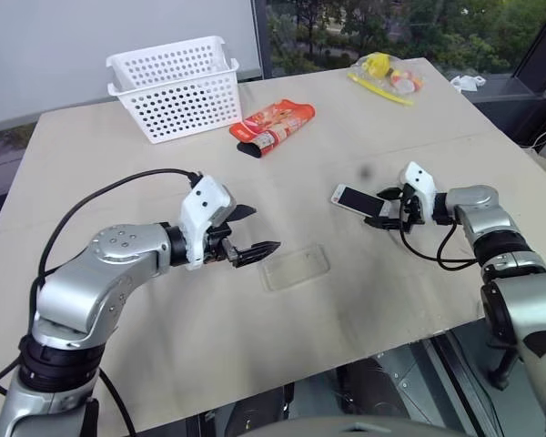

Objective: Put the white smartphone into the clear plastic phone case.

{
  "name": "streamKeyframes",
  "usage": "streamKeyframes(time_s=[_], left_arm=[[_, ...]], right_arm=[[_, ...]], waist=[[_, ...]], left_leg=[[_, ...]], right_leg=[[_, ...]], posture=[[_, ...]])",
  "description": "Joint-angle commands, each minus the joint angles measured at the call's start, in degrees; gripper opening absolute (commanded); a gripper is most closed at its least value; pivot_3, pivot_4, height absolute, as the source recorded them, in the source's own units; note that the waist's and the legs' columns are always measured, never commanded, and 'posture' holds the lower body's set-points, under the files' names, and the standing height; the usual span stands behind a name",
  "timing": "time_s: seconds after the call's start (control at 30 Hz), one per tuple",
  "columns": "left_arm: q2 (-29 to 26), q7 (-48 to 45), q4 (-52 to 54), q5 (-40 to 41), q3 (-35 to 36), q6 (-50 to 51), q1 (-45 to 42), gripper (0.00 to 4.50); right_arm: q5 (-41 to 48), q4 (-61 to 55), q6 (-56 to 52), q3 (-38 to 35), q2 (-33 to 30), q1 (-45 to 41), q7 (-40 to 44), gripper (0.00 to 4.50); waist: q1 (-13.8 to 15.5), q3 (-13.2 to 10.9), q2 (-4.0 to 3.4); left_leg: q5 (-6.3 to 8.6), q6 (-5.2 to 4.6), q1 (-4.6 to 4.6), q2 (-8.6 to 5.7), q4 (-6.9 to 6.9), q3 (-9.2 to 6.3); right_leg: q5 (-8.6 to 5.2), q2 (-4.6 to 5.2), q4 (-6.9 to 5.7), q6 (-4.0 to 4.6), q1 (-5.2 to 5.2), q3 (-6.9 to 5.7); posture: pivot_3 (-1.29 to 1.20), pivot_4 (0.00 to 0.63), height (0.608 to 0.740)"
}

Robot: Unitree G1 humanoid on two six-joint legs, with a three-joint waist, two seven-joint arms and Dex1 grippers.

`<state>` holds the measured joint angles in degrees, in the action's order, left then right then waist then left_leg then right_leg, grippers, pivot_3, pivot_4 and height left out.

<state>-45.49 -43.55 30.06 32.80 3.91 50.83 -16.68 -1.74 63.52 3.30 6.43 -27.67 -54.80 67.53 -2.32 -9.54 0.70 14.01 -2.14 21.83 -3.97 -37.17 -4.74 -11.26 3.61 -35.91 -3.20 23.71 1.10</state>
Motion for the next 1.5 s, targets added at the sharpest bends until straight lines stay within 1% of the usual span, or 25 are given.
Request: streamKeyframes(time_s=[0.03,0.13,0.23,0.27,0.3,0.33,0.47,0.53,0.6,0.73,0.8,0.93,1.03,1.13,1.17,1.23,1.3,1.5], left_arm=[[-0.6,0.1,1.4,0.4,0.9,-0.8,-0.2,4.50],[-0.4,0.1,1.3,0.4,0.6,-0.7,-0.5,4.50],[-0.5,0.0,1.3,0.5,0.6,-0.7,-0.4,4.50],[-0.5,0.0,1.3,0.5,0.6,-0.7,-0.4,4.50],[-0.5,-0.1,1.4,0.5,0.6,-0.7,-0.3,4.50],[-0.6,-0.1,1.4,0.5,0.7,-0.7,-0.3,4.50],[-0.7,-0.2,1.4,0.5,0.7,-0.7,-0.1,4.50],[-0.7,-0.2,1.0,0.3,1.0,-1.1,-0.3,4.50],[-0.7,-0.3,0.6,0.2,1.3,-1.4,-0.5,4.50],[-0.5,-0.6,-0.3,0.7,1.9,-1.7,-0.9,4.50],[-0.7,-0.8,-0.5,0.7,1.8,-1.9,-0.9,4.50],[-0.6,-1.5,-1.4,0.1,0.3,-2.8,-1.3,4.50],[-0.3,-1.7,-1.7,0.1,-0.1,-2.9,-2.0,4.50],[-0.3,-1.8,-1.9,-0.2,-0.3,-3.1,-2.1,4.50],[-0.3,-1.8,-1.9,-0.1,-0.2,-3.2,-2.1,4.50],[-0.4,-1.8,-1.8,0.0,-0.1,-3.2,-1.9,4.50],[-0.6,-1.9,-1.7,0.1,0.2,-3.3,-1.6,4.50],[-0.5,-1.5,-1.1,0.3,0.5,-3.1,-0.9,4.50]], right_arm=[[-2.5,1.7,0.3,2.1,0.7,1.6,0.0,4.46],[-3.7,2.7,1.7,2.3,0.9,1.5,-3.3,4.46],[-4.1,3.3,2.1,2.5,1.1,1.3,-3.4,3.73],[-4.0,3.4,2.1,2.4,1.2,1.3,-3.3,3.16],[-4.0,3.4,2.1,2.3,1.3,1.3,-3.3,2.99],[-3.9,3.4,2.1,2.3,1.4,1.3,-3.1,2.94],[-3.7,3.2,2.5,2.1,1.5,1.6,-2.5,2.93],[-3.2,1.7,4.2,1.8,1.7,1.5,-2.0,2.79],[-2.1,-0.7,5.7,1.5,1.9,1.3,0.0,2.79],[1.8,-12.6,3.0,1.5,2.3,2.2,8.1,2.79],[2.3,-17.4,1.4,2.2,2.0,3.2,9.7,2.79],[3.5,-33.9,-2.9,5.5,1.3,6.6,13.7,2.79],[4.2,-40.7,-7.4,6.4,1.3,8.0,12.9,2.79],[4.2,-38.1,-9.8,5.2,1.7,7.2,9.0,2.79],[3.2,-34.7,-8.5,4.5,1.9,6.3,5.7,3.03],[3.0,-29.9,-7.5,3.5,1.9,5.4,2.6,3.58],[3.5,-26.6,-7.8,2.9,1.7,5.8,1.7,4.47],[0.2,-19.3,-6.0,4.1,0.8,8.7,-3.2,4.47]], waist=[[0.0,0.0,0.00],[0.0,0.0,0.01],[-0.1,0.0,0.07],[-0.1,0.0,0.07],[-0.1,0.1,0.08],[-0.1,0.1,0.09],[-0.2,0.1,0.19],[-0.2,0.2,0.23],[-0.2,0.2,0.22],[-0.3,0.1,0.11],[-0.2,0.0,-0.01],[0.3,0.0,-0.03],[0.5,0.0,-0.03],[0.7,0.0,-0.03],[0.7,0.0,-0.03],[0.8,0.0,-0.03],[0.9,0.0,-0.03],[0.8,0.0,-0.02]], left_leg=[[0.01,0.02,0.00,0.02,0.00,0.00],[0.02,0.04,-0.02,0.05,0.00,0.01],[0.03,0.03,-0.09,0.05,-0.01,0.03],[0.03,0.02,-0.12,0.06,-0.02,0.05],[0.07,-0.06,-0.12,0.06,-0.04,0.06],[0.12,-0.14,-0.14,0.06,-0.07,0.07],[0.13,-0.17,-0.16,0.09,-0.14,0.08],[0.13,-0.16,-0.18,0.14,-0.14,0.12],[0.12,-0.16,-0.17,0.14,-0.14,0.14],[0.02,0.06,-0.10,0.22,-0.07,0.17],[0.04,0.11,-0.06,0.25,-0.04,0.17],[0.06,0.16,0.30,0.25,-0.03,0.12],[0.05,0.18,0.91,0.24,-0.13,0.09],[0.05,0.18,0.99,0.23,-0.14,0.08],[0.06,0.18,0.99,0.22,-0.14,0.08],[0.05,0.18,0.98,0.20,-0.14,0.09],[0.05,0.18,0.98,0.19,-0.13,0.10],[0.05,0.17,0.97,0.19,-0.12,0.13]], right_leg=[[0.00,-0.01,0.00,0.00,0.00,0.00],[0.00,-0.04,0.00,0.00,-0.01,0.00],[0.00,-0.05,0.00,0.01,-0.06,0.02],[0.00,-0.06,-0.01,0.01,-0.08,0.04],[0.02,-0.07,-0.01,0.03,-0.09,0.05],[0.04,-0.09,-0.02,0.06,-0.11,0.06],[0.08,-0.15,-0.02,0.11,-0.13,0.07],[0.09,-0.19,-0.02,0.12,-0.14,0.11],[0.10,-0.22,-0.02,0.14,-0.13,0.14],[0.09,-0.29,-0.02,0.14,0.00,0.18],[0.10,-0.32,-0.02,0.14,0.08,0.20],[0.10,-0.28,-0.02,0.14,0.44,0.15],[0.11,-0.26,-0.07,0.13,1.01,0.12],[0.11,-0.24,-0.09,0.14,1.07,0.12],[0.11,-0.24,-0.09,0.14,1.06,0.12],[0.11,-0.22,-0.09,0.15,1.06,0.11],[0.11,-0.21,-0.09,0.16,1.06,0.10],[0.11,-0.22,-0.08,0.15,1.07,0.13]], posture=[[0.00,0.150,0.740],[0.00,0.150,0.740],[0.00,0.150,0.740],[0.00,0.150,0.740],[0.00,0.150,0.740],[0.00,0.150,0.740],[0.00,0.150,0.740],[0.00,0.150,0.740],[0.00,0.150,0.740],[0.00,0.150,0.740],[0.00,0.150,0.740],[0.00,0.150,0.740],[0.00,0.150,0.740],[0.00,0.150,0.740],[0.00,0.150,0.740],[0.00,0.150,0.740],[0.00,0.150,0.740],[0.00,0.150,0.740]])
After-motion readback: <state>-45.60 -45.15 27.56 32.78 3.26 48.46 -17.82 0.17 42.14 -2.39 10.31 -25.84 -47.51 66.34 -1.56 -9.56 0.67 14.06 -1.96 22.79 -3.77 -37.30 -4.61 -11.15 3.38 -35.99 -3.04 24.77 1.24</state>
